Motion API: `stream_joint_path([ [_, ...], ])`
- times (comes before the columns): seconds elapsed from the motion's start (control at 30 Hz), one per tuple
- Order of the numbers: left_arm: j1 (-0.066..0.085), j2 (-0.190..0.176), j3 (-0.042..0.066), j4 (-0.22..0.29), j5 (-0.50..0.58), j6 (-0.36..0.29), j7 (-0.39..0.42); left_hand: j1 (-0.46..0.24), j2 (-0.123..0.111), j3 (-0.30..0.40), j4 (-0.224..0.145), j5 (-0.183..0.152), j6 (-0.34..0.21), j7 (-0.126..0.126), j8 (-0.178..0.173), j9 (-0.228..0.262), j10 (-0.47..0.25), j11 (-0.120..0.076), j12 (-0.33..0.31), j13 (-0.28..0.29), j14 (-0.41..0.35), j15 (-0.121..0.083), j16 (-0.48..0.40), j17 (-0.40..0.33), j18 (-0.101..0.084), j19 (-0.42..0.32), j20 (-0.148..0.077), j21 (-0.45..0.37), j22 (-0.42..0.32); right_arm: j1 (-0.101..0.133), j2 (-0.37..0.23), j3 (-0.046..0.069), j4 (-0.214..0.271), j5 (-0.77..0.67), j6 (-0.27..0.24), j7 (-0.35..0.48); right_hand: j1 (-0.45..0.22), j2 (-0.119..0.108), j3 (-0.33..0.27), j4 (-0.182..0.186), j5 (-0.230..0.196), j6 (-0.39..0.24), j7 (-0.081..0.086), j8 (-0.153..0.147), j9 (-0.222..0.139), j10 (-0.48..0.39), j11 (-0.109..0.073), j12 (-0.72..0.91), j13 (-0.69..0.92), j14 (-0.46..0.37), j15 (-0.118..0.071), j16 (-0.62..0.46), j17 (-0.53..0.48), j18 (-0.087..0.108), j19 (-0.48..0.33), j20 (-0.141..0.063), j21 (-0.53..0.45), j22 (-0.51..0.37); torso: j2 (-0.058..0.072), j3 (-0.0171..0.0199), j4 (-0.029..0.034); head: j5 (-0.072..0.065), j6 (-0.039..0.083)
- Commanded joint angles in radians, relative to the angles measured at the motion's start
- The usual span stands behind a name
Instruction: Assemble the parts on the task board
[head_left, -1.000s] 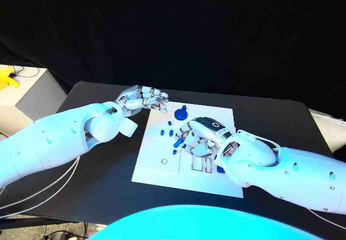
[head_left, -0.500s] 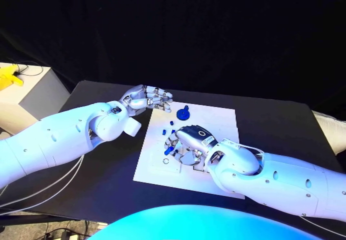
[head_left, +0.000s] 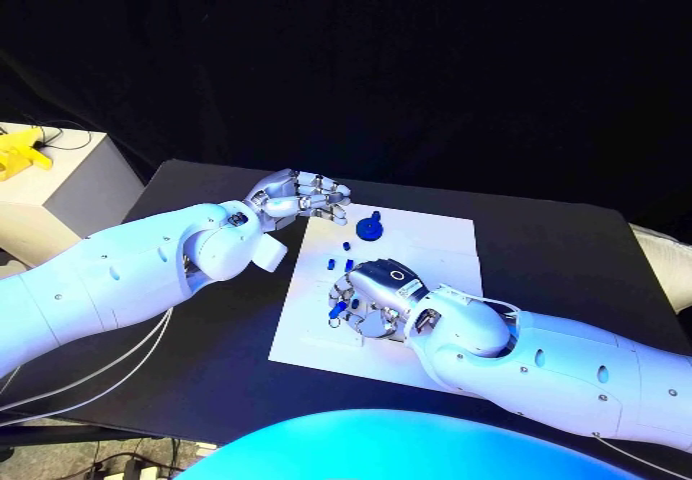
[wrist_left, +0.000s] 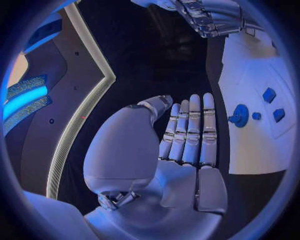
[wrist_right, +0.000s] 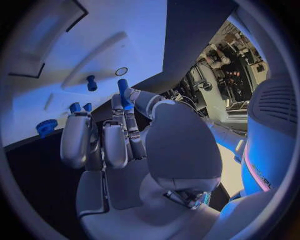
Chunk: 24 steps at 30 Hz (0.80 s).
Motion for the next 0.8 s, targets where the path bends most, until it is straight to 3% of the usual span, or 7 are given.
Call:
stream_joint_path([
  [0.03, 0.0, 0.001, 0.001, 0.003, 0.008, 0.016, 0.005, -0.005, 0.004, -0.005, 0.0, -0.001, 0.002, 0.006, -0.005, -0.001, 0.001, 0.005, -0.005, -0.001, 0.007, 0.0, -0.005, 0.001, 0.001, 0.002, 0.002, -0.006, -0.002, -0.002, 0.0, 0.0, 0.0, -0.029, 0.037, -0.009, 0.019, 0.024, 0.006, 0.001, 0.003, 0.007, 0.002, 0.004, 0.035, 0.043, -0.034, 0.002, 0.001, 0.029, -0.006, 0.003, 0.0, -0.006, 0.045, -0.008, -0.002, 0.152, 0.001, 0.0, 0.0, 0.001, 0.0],
  [0.8, 0.0, -0.002, 0.001, 0.002, 0.008, 0.017, 0.004, -0.005, 0.004, -0.005, 0.0, -0.001, 0.002, 0.006, -0.005, -0.001, 0.001, 0.005, -0.005, -0.001, 0.007, 0.0, -0.005, 0.001, 0.001, 0.002, 0.002, -0.006, -0.002, -0.017, 0.008, -0.005, -0.013, -0.057, 0.059, -0.02, 0.018, 0.024, 0.01, -0.002, 0.002, 0.007, 0.002, 0.006, 0.036, 0.044, -0.034, 0.0, 0.003, 0.029, -0.006, 0.004, 0.0, -0.006, 0.044, -0.009, -0.003, 0.152, 0.001, 0.0004, 0.0008, 0.002, 0.0],
])
